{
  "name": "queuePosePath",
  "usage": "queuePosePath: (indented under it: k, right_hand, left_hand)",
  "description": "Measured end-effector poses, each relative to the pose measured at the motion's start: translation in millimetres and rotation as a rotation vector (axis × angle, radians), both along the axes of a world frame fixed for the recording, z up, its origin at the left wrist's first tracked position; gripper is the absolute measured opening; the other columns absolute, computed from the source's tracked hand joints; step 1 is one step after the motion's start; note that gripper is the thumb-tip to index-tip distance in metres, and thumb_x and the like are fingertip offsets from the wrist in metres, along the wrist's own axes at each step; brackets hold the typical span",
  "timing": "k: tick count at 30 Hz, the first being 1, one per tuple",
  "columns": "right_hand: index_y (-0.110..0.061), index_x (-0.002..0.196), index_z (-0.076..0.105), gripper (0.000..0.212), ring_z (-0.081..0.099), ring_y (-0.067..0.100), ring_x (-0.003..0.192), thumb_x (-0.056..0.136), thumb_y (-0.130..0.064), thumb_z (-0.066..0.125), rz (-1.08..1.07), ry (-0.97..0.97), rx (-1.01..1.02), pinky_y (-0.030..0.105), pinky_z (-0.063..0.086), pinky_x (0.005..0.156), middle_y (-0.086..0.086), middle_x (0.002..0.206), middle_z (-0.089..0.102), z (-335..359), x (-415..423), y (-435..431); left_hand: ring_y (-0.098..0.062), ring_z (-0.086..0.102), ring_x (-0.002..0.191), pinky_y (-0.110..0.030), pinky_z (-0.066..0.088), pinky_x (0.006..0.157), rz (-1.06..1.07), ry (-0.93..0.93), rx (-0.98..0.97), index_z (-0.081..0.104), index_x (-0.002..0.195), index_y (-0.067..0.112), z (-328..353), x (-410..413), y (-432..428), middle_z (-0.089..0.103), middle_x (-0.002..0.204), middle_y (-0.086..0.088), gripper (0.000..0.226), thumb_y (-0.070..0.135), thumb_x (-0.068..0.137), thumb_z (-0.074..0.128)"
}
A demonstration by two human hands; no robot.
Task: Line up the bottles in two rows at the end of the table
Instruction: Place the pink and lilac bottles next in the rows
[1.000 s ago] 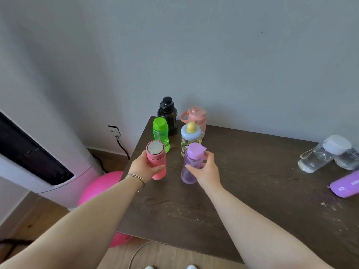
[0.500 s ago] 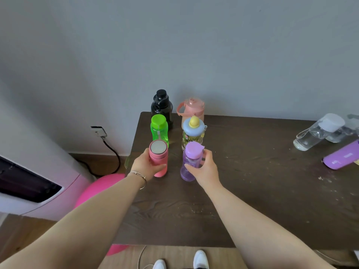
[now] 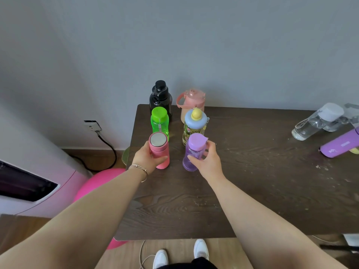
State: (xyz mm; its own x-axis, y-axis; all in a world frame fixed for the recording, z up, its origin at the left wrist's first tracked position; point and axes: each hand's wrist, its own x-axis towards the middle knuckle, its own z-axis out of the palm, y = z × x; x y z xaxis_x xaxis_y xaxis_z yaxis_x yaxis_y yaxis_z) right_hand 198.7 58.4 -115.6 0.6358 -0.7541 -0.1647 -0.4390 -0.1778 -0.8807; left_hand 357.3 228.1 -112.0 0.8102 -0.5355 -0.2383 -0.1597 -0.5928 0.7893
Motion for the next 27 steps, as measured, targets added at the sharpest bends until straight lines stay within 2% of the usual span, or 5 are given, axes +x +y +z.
queuePosePath:
  k: [6,12,17,22,27]
  right_hand:
    - [-0.030,0.135,0.037,0.079,0.056,0.012,0.112,0.073,-0.030,0.085,0.010,0.017,0.006,0.034,0.051,0.093,-0.014,0.124,0.054,-7,-1,-3]
    - [-0.027,0.141,0.036,0.082,0.048,0.003,0.116,0.076,-0.026,0.084,0.051,0.086,-0.032,0.025,0.044,0.090,-0.013,0.134,0.051,-9,-5,-5]
    - [-0.024,0.141,0.038,0.081,0.053,0.016,0.123,0.075,-0.034,0.084,0.140,0.187,-0.211,0.030,0.046,0.092,-0.003,0.140,0.051,0,-11,-9]
    - [-0.021,0.141,0.038,0.082,0.053,0.022,0.124,0.075,-0.043,0.081,0.171,0.373,-0.492,0.037,0.052,0.093,0.003,0.140,0.051,22,-16,-8]
    - [-0.018,0.142,0.040,0.077,0.046,0.027,0.134,0.081,-0.053,0.071,0.238,0.534,-0.847,0.043,0.039,0.111,0.007,0.145,0.050,41,-30,-5]
  left_hand:
    - [-0.023,0.063,0.101,-0.033,0.050,0.087,-0.006,0.002,0.036,0.050,0.127,0.023,-3,1,0,0.068,0.109,0.000,0.068,0.036,0.070,0.084]
    - [-0.028,0.062,0.105,-0.036,0.050,0.089,-0.030,-0.014,0.075,0.046,0.130,0.021,5,0,-3,0.066,0.116,-0.004,0.070,0.036,0.071,0.082]
    - [-0.025,0.056,0.115,-0.030,0.045,0.090,-0.082,-0.123,0.028,0.041,0.135,0.024,21,-1,-1,0.056,0.130,-0.003,0.080,0.033,0.068,0.084]
    - [-0.030,0.041,0.133,-0.048,0.040,0.107,-0.161,-0.372,0.109,0.034,0.144,0.019,39,1,3,0.045,0.144,-0.008,0.088,0.043,0.072,0.079]
    - [-0.030,0.009,0.150,-0.054,0.013,0.120,-0.400,-0.761,0.435,0.018,0.152,0.018,57,-9,1,0.019,0.161,-0.009,0.089,0.053,0.083,0.062]
